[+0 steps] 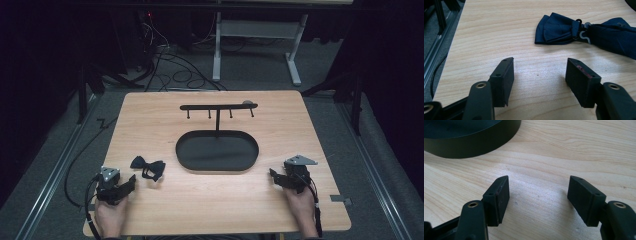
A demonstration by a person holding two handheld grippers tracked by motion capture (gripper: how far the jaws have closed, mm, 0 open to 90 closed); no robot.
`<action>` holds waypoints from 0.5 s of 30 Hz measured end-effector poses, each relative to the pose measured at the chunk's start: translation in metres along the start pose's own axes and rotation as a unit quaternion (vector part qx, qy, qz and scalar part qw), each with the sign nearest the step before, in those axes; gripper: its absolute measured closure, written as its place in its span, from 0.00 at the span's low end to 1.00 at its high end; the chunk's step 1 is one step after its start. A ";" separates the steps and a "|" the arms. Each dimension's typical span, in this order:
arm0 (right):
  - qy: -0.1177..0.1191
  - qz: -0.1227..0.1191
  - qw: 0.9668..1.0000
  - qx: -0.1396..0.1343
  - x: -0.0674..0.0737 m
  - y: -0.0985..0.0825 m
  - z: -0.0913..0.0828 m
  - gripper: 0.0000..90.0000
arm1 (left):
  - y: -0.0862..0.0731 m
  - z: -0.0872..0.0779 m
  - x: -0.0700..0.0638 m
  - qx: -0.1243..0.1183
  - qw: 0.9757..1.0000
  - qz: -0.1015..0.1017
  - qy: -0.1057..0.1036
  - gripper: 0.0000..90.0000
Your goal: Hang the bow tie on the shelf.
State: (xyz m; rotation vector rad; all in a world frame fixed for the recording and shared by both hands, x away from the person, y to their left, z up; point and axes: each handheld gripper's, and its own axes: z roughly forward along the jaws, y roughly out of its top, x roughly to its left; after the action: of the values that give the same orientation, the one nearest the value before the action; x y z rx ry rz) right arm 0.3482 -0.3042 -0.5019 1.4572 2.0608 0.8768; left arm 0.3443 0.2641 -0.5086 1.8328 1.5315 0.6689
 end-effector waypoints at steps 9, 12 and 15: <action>0.000 -0.001 1.000 0.000 0.000 0.000 0.000 0.40 | 0.000 0.000 0.000 0.000 1.000 0.000 0.000 0.45; 0.001 -0.002 1.000 -0.001 0.000 0.000 0.000 0.40 | 0.000 0.000 0.000 0.000 1.000 -0.001 0.001 0.45; 0.001 0.001 1.000 -0.001 0.000 0.000 0.000 0.40 | 0.000 0.000 -0.001 0.000 1.000 -0.001 0.002 0.45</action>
State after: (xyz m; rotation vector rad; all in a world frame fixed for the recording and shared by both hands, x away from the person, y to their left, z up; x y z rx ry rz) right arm 0.3483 -0.3046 -0.5019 1.4577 2.0607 0.8808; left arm 0.3440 0.2636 -0.5086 1.8313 1.5353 0.6731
